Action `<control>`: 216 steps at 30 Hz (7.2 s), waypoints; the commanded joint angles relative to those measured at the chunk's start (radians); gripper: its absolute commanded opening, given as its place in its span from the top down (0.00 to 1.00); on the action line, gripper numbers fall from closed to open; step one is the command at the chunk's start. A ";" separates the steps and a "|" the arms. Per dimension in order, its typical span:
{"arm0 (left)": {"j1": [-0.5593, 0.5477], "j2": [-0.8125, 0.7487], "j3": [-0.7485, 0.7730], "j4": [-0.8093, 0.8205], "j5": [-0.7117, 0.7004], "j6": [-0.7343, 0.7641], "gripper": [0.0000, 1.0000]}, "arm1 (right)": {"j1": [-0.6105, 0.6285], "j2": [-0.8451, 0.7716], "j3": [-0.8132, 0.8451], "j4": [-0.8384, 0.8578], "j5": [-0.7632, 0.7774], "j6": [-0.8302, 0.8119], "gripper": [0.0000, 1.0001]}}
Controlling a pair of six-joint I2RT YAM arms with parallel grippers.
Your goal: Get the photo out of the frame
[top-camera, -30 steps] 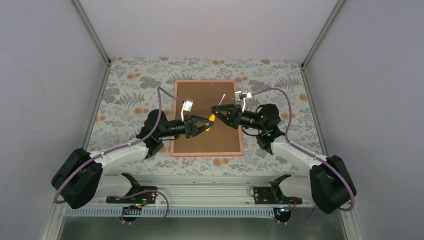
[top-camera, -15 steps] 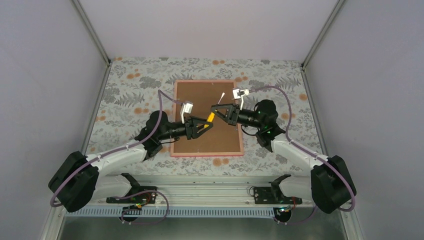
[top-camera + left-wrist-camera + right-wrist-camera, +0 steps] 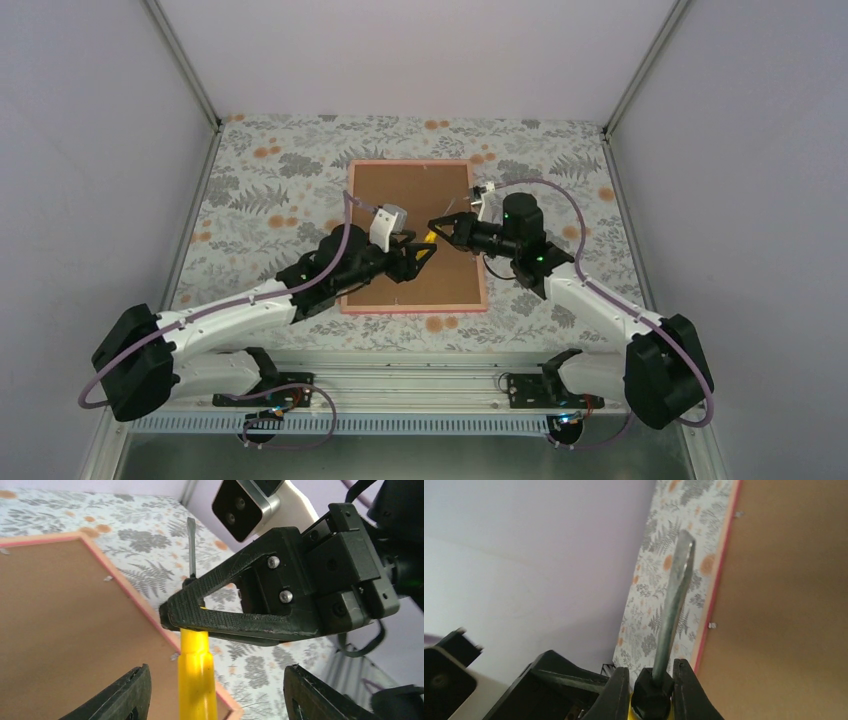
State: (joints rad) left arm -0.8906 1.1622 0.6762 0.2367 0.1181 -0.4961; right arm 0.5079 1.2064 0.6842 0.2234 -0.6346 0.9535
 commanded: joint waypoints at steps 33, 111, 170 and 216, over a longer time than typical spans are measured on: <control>-0.150 0.187 0.062 0.021 -0.373 0.255 0.51 | -0.003 0.024 0.002 -0.123 0.013 0.212 0.96; 0.113 0.369 0.148 -0.382 0.195 0.094 0.98 | -0.153 0.515 0.135 -0.314 0.284 -0.512 0.88; -0.014 0.437 0.189 -0.419 0.030 -0.009 0.98 | -0.010 0.515 0.049 -0.172 0.293 -0.286 0.96; -0.104 0.467 0.217 -0.466 -0.099 -0.054 0.98 | -0.009 0.488 0.019 -0.160 0.311 -0.258 0.96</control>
State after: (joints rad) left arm -0.9848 1.6169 0.8864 -0.2245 0.0299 -0.5362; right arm 0.4835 1.6997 0.7284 0.1123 -0.2680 0.6567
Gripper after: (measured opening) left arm 0.165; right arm 0.099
